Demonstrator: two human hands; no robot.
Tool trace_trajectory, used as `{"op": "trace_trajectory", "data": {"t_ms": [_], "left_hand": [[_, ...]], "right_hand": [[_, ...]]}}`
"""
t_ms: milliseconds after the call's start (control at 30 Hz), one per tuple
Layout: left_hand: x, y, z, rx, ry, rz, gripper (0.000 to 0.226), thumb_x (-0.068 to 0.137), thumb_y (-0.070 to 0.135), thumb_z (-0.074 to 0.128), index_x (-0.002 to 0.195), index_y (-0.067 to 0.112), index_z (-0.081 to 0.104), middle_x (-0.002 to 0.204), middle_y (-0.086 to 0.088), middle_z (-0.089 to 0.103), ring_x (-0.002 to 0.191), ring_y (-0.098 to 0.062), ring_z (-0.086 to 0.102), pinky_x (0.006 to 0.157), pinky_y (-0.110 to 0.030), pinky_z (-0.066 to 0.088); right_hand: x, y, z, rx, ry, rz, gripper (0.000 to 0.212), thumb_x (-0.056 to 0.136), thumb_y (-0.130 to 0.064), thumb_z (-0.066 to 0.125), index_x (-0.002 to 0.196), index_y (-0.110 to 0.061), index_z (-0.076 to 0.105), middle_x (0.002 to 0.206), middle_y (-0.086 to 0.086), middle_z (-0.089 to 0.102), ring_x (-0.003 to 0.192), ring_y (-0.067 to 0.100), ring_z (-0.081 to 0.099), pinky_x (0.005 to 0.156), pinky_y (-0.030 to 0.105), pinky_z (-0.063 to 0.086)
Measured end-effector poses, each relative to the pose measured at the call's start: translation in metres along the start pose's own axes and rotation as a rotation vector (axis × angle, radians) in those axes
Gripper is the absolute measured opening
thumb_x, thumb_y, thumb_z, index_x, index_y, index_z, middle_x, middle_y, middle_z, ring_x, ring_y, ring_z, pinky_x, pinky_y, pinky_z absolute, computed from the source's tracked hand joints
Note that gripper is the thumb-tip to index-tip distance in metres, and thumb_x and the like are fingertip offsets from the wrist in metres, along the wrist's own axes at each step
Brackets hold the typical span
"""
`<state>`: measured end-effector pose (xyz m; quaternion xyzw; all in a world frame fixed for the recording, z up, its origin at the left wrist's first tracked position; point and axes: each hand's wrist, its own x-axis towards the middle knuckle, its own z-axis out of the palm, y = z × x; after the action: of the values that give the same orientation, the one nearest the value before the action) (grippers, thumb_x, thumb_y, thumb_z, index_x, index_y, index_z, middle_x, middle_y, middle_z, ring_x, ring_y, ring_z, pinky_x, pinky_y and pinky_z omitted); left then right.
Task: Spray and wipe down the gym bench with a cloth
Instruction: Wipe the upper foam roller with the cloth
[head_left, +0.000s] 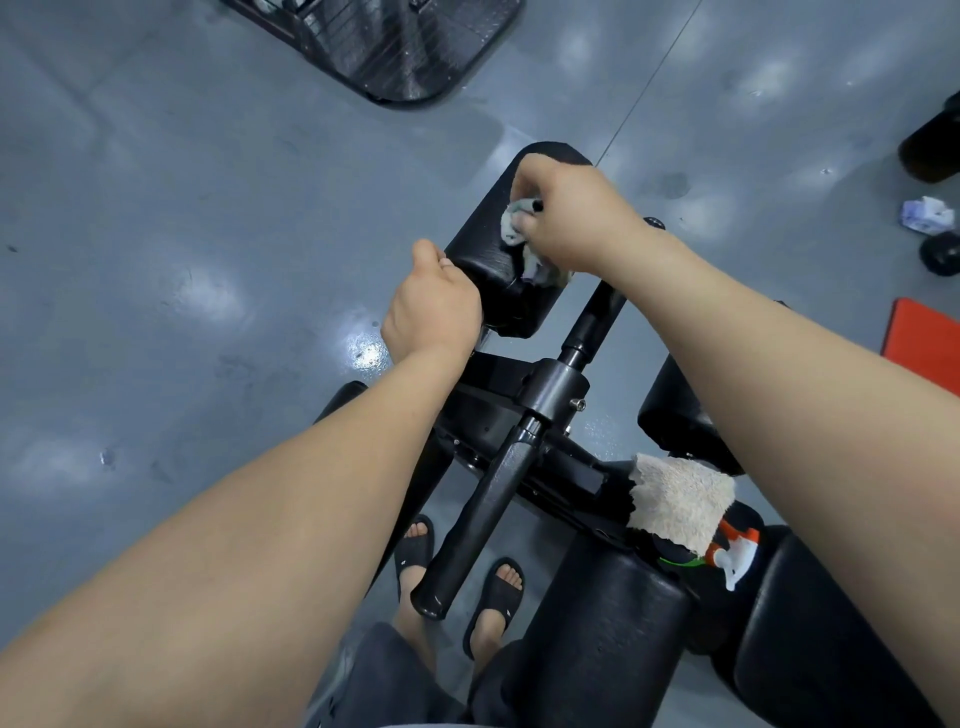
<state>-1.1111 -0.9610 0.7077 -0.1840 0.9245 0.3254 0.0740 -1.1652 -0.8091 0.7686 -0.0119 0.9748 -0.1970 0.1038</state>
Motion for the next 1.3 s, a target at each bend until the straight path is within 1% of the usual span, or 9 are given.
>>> {"op": "trace_trajectory", "data": {"t_ms": [67, 167, 267, 333, 433, 767, 900, 1100, 1300], "left_hand": [[0.000, 0.000, 0.000, 0.004, -0.004, 0.000, 0.018, 0.103, 0.025, 0.028, 0.110, 0.022, 0.044, 0.072, 0.004, 0.051, 0.081, -0.035, 0.052, 0.072, -0.036, 0.035], [-0.001, 0.001, -0.001, 0.002, -0.003, -0.001, 0.019, 0.103, 0.024, 0.028, 0.112, 0.022, 0.044, 0.077, 0.001, 0.055, 0.081, -0.035, 0.052, 0.072, -0.036, 0.036], [-0.001, 0.002, -0.003, -0.002, -0.004, -0.005, 0.019, 0.102, 0.023, 0.027, 0.112, 0.022, 0.044, 0.080, 0.000, 0.057, 0.081, -0.035, 0.053, 0.073, -0.037, 0.036], [0.000, 0.002, -0.002, -0.002, -0.009, -0.005, 0.018, 0.103, 0.024, 0.027, 0.110, 0.022, 0.043, 0.075, 0.001, 0.055, 0.081, -0.035, 0.054, 0.072, -0.037, 0.036], [0.000, 0.001, -0.001, -0.005, -0.015, -0.012, 0.015, 0.103, 0.028, 0.028, 0.108, 0.024, 0.041, 0.073, 0.002, 0.055, 0.081, -0.035, 0.055, 0.072, -0.037, 0.036], [0.001, 0.004, 0.000, -0.008, -0.032, -0.065, 0.023, 0.104, 0.037, 0.030, 0.112, 0.020, 0.043, 0.105, -0.007, 0.068, 0.086, -0.031, 0.048, 0.076, -0.038, 0.032], [0.002, 0.004, 0.002, 0.008, -0.042, -0.074, 0.032, 0.104, 0.039, 0.030, 0.119, 0.019, 0.049, 0.113, -0.007, 0.068, 0.090, -0.029, 0.049, 0.079, -0.037, 0.033], [0.004, 0.005, 0.004, 0.009, -0.048, -0.076, 0.044, 0.105, 0.045, 0.028, 0.125, 0.018, 0.056, 0.130, -0.005, 0.058, 0.114, -0.032, 0.057, 0.086, -0.041, 0.035], [0.004, 0.005, 0.005, 0.035, -0.057, -0.079, 0.050, 0.104, 0.047, 0.026, 0.122, 0.018, 0.062, 0.125, -0.004, 0.056, 0.105, -0.030, 0.056, 0.083, -0.041, 0.032]], "right_hand": [[-0.002, -0.006, -0.002, 0.308, 0.008, 0.141, 0.010, 0.095, -0.020, 0.059, 0.105, -0.023, 0.059, 0.103, 0.001, 0.061, 0.071, 0.026, 0.070, 0.056, 0.032, 0.057], [-0.002, -0.016, -0.003, 0.659, 0.057, 0.307, 0.007, 0.090, -0.018, 0.069, 0.091, -0.020, 0.062, 0.098, 0.005, 0.064, 0.084, 0.027, 0.074, 0.062, 0.040, 0.064], [-0.002, -0.016, 0.000, 0.399, -0.067, 0.217, 0.029, 0.082, -0.026, 0.075, 0.107, -0.014, 0.065, 0.101, 0.006, 0.069, 0.093, 0.022, 0.070, 0.079, 0.037, 0.059], [-0.004, -0.012, 0.001, 0.099, -0.116, 0.098, 0.040, 0.083, -0.029, 0.075, 0.118, -0.017, 0.059, 0.108, 0.002, 0.059, 0.100, 0.020, 0.058, 0.077, 0.029, 0.044], [-0.004, -0.005, 0.003, -0.045, -0.077, -0.031, 0.037, 0.089, -0.029, 0.073, 0.120, -0.016, 0.057, 0.107, 0.004, 0.046, 0.097, 0.021, 0.046, 0.076, 0.027, 0.031], [0.017, 0.008, 0.009, -0.190, 0.035, -0.034, 0.023, 0.096, -0.012, 0.059, 0.116, -0.005, 0.050, 0.101, 0.012, 0.052, 0.088, 0.027, 0.045, 0.070, 0.033, 0.034], [0.027, 0.016, 0.004, -0.194, 0.052, 0.037, 0.028, 0.094, -0.008, 0.056, 0.120, -0.003, 0.047, 0.117, 0.021, 0.056, 0.102, 0.038, 0.057, 0.074, 0.035, 0.040], [0.045, 0.032, -0.005, -0.199, 0.087, 0.118, 0.027, 0.095, -0.006, 0.054, 0.121, -0.002, 0.048, 0.120, 0.023, 0.056, 0.109, 0.040, 0.056, 0.075, 0.035, 0.037], [0.060, 0.046, -0.009, -0.176, 0.098, 0.171, 0.031, 0.092, -0.003, 0.054, 0.122, -0.003, 0.046, 0.123, 0.024, 0.054, 0.109, 0.041, 0.056, 0.081, 0.038, 0.042]]}}
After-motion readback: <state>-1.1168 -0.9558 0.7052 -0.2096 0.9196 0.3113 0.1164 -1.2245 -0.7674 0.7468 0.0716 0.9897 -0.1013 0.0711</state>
